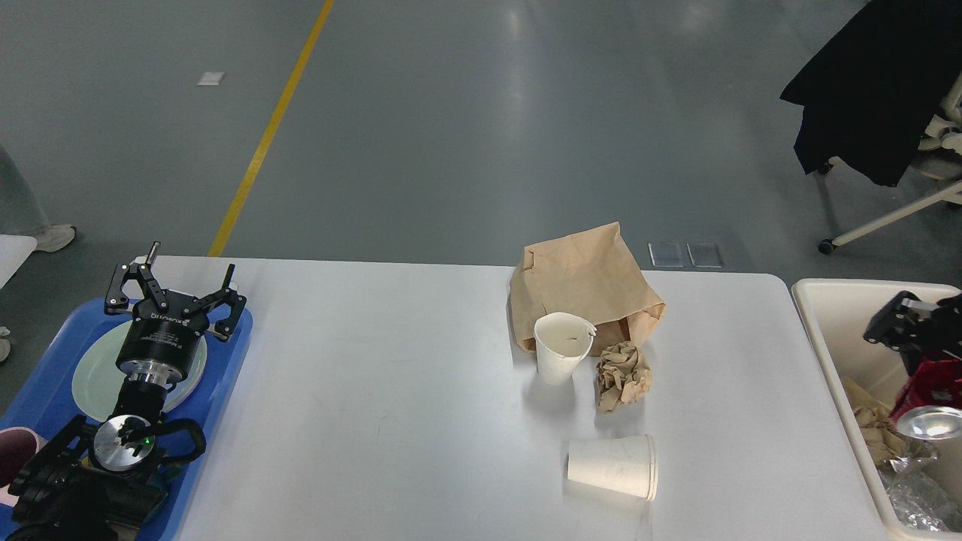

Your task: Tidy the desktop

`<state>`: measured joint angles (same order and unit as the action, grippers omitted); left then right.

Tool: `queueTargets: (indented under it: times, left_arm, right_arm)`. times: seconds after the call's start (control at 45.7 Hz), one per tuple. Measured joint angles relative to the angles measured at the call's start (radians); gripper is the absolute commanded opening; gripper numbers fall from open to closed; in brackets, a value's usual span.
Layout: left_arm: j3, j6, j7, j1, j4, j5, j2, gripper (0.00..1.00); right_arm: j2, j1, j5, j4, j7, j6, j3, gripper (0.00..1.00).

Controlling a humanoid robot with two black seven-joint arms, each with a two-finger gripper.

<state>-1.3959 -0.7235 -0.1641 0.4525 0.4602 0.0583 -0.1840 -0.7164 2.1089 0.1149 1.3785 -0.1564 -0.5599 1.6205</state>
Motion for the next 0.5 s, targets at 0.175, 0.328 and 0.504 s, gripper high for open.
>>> queueTargets:
  times: [0.175,0.328,0.504]
  left_arm:
    - [0.0,0.0,0.0,0.0,0.0,0.0,0.0,0.96]
    - [0.0,0.0,0.0,0.0,-0.001,0.0,0.0,0.96]
    - [0.0,0.0,0.0,0.0,-0.001,0.0,0.0,0.96]
  right_arm:
    - [-0.137,-0.279,-0.098,-0.29,0.0,-0.007,-0.169,0.0]
    - [-0.159,-0.615,-0.135,-0.549,0.002,0.004,-0.409,0.0]
    - [-0.046,-1.042,-0.139,-0.933,0.007,0.026,-0.671,0.0]
